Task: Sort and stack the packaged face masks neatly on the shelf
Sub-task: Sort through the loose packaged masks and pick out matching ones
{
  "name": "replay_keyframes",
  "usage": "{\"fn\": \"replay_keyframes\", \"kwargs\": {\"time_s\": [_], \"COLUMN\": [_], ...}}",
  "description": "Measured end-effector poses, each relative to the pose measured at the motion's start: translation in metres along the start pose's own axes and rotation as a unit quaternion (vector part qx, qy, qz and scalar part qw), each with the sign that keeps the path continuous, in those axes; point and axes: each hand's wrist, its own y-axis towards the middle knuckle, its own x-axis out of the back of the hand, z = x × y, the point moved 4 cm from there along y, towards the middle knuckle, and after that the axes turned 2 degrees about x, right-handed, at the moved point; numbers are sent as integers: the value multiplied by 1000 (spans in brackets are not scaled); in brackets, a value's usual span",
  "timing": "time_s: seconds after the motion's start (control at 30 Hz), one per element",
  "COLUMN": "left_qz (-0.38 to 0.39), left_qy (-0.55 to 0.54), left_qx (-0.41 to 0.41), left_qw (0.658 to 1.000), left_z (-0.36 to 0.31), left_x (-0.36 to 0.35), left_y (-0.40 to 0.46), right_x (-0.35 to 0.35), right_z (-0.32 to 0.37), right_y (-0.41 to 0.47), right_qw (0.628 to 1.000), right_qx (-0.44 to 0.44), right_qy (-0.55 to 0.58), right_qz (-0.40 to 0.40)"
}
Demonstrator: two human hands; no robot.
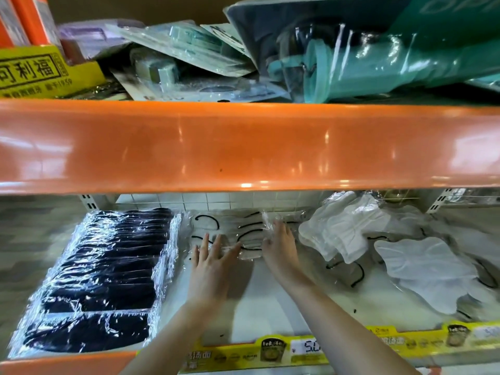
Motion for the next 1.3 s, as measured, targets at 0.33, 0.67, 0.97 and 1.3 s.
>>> {"fn": "replay_keyframes", "kwargs": {"time_s": [0.33, 0.67, 0.97, 1.3], "left_qz": [60, 51, 48, 103], "left_qy": [69, 70, -65, -149], "left_qx": [-49, -23, -84, -129], "left_qw": [995, 996, 993, 975], "left_z": [2, -4, -85, -183], "left_x": [-4, -8, 2, -19], "left_y": [18, 7, -9, -17], "right_x": [-23, -32, 25, 89], "right_z": [9, -1, -34, -109], "right_y": [-18, -25, -44, -81], "right_qw": [963, 949, 977, 953], "right_qx": [159, 155, 116, -56], "right_qy": [-206, -242, -179, -276], "right_qz": [67, 126, 7, -115]}}
